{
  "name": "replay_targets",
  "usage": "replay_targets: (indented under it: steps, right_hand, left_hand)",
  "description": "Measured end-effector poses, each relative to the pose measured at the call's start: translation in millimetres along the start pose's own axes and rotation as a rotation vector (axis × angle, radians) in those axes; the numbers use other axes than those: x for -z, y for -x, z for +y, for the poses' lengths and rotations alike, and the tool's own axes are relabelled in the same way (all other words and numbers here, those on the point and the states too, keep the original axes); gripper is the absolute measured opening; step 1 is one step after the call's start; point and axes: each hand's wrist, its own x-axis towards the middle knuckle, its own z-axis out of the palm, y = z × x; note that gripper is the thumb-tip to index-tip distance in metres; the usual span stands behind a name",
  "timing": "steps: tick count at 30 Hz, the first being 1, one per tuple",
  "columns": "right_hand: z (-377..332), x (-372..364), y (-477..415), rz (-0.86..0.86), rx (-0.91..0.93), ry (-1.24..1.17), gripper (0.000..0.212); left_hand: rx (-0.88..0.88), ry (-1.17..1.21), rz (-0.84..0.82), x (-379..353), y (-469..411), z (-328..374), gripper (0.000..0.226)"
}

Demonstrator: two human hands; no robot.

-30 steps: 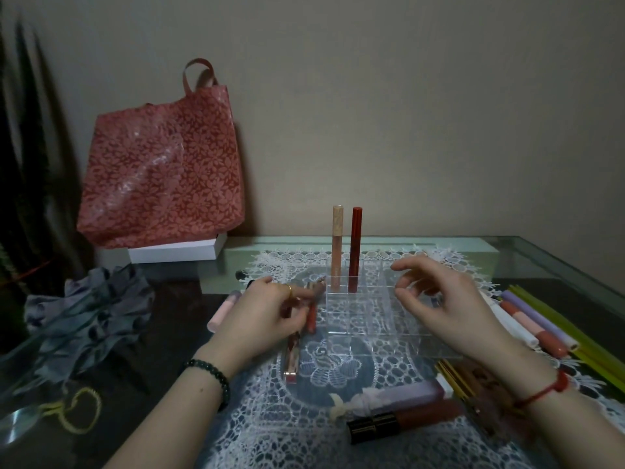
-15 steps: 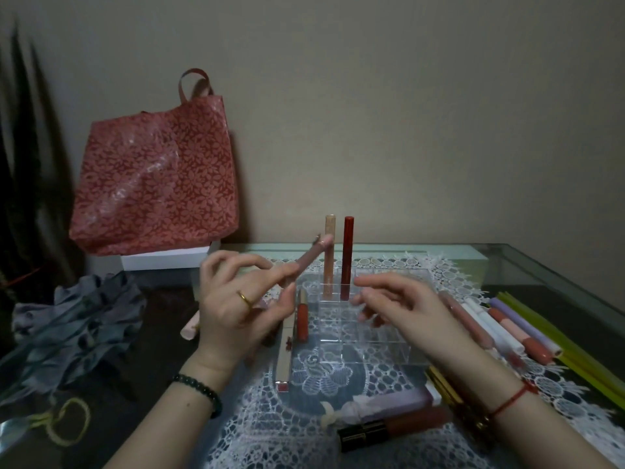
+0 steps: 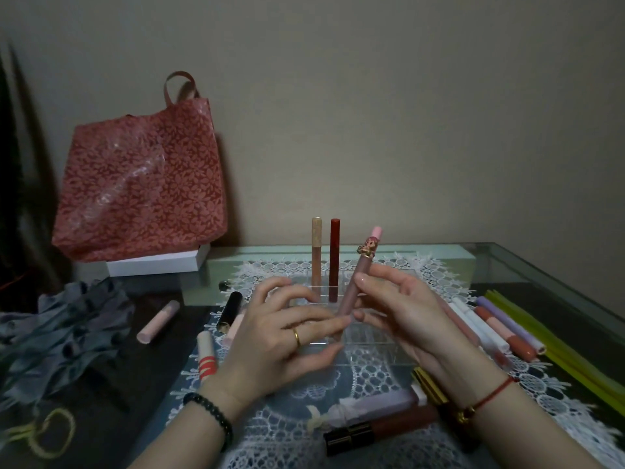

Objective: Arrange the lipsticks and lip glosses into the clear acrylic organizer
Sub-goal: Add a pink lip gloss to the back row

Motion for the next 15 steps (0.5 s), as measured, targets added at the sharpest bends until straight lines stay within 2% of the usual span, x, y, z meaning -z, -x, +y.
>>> replay_targets:
  steps: [4, 7, 9, 15]
  right_hand:
    - [-2.2, 5.7, -1.3, 0.013, 0.02, 0.082, 0.023]
    - [-6.8, 9.0, -4.4, 0.028, 0.055, 0.163, 0.02]
    - [-11.2, 8.9, -8.2, 0.047, 0.097, 0.206, 0.017]
    - [-28.5, 5.7, -23.3, 0.102, 0.295, 0.401, 0.016]
  left_hand:
    - [0.429, 0.324, -0.057, -8.1, -7.0, 14.5, 0.036]
    - [0.651, 0.489, -0.1, -16.7, -12.0, 20.5, 0.041]
    - [0.782, 0.576, -0.064, -21.9, -17.5, 19.9, 0.038]
    - [0.936, 0.705, -0.01, -38.3, -39.4, 7.6, 0.023]
